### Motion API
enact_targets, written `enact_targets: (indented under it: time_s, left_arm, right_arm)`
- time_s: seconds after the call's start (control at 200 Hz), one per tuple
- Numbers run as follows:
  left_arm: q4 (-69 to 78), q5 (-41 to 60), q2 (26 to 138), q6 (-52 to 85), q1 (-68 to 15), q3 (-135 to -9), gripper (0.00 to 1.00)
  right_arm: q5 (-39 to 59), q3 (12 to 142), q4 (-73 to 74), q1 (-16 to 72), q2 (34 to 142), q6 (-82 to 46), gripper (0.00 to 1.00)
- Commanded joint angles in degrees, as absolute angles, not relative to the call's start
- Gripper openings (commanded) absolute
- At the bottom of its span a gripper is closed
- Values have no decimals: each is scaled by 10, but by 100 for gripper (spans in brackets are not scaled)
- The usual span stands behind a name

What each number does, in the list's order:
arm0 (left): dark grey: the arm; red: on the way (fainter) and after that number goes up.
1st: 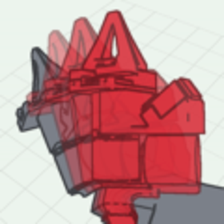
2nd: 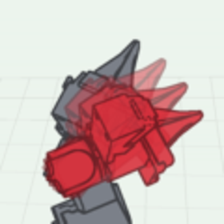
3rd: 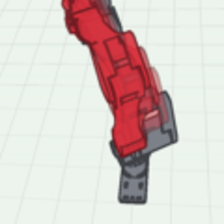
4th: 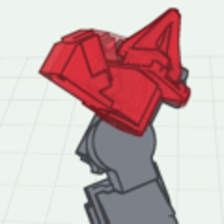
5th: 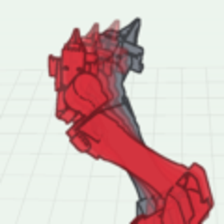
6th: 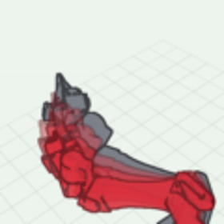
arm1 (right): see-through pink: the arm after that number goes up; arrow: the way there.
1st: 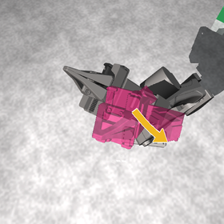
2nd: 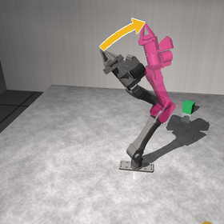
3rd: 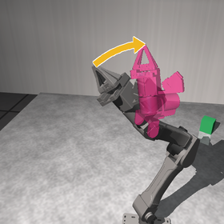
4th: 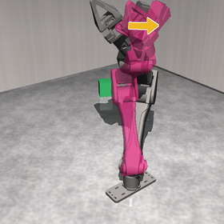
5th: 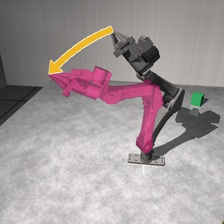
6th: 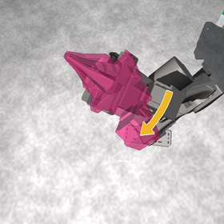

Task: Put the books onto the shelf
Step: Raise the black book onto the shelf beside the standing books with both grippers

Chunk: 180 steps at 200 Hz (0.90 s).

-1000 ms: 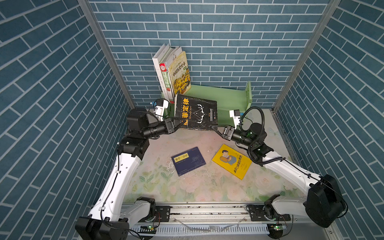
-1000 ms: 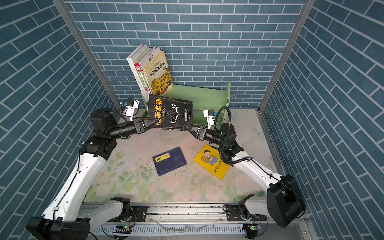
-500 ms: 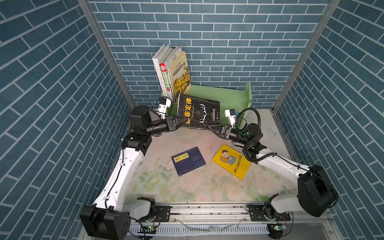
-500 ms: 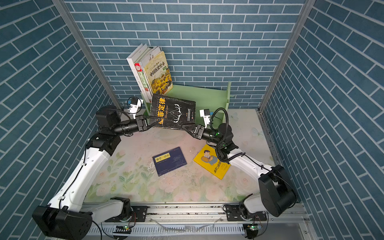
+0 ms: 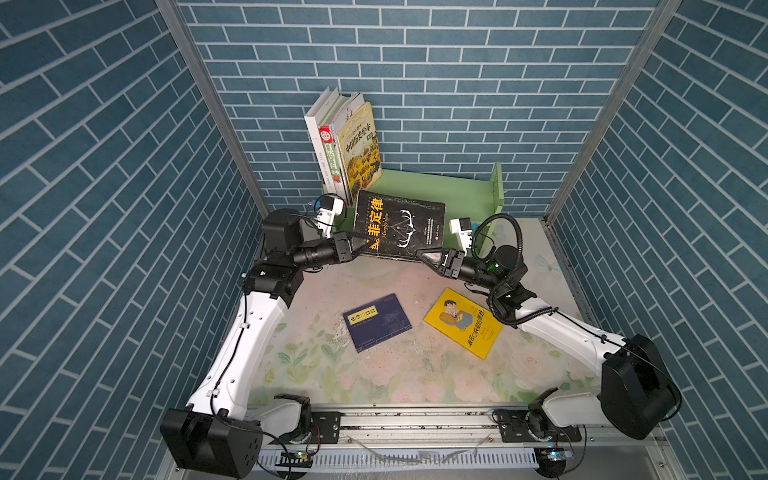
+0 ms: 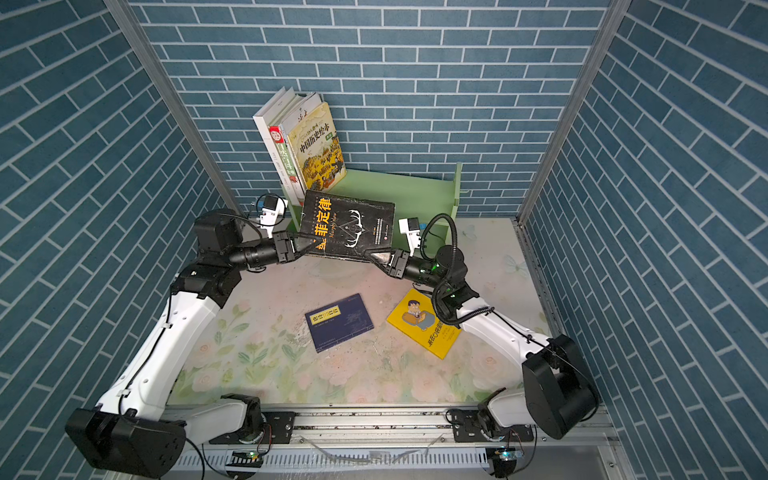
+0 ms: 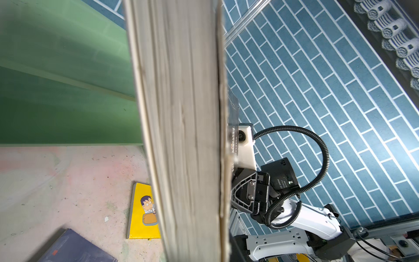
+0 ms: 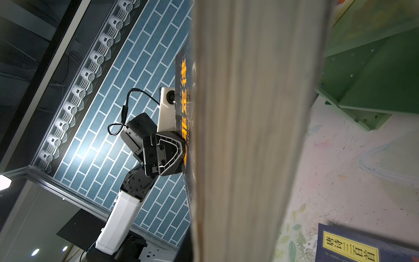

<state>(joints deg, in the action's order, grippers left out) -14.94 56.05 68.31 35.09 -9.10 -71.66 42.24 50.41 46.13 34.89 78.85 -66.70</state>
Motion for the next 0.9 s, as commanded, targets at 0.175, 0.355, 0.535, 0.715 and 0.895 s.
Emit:
enact_targets:
  time_s: [0.175,0.355,0.535,0.715,0.895]
  left_arm:
    - [-166,485,666,310,-92,-761,54]
    - [-99,412,620,343,-92,-705,74]
    - [44,338,574,443,-98,-597,84]
    - [89,314,582,480,-116,-575,84]
    - [135,315,615,497,-136,-596,86]
  right_arm:
    - [389,526,531,350,794,-677,11]
    - [361,539,601,350,819,-708,7]
    - [323,572,680,354,869,-736,8]
    - [309,624,739,365,926,-771,7]
    - [310,660,750,383,957,-779,7]
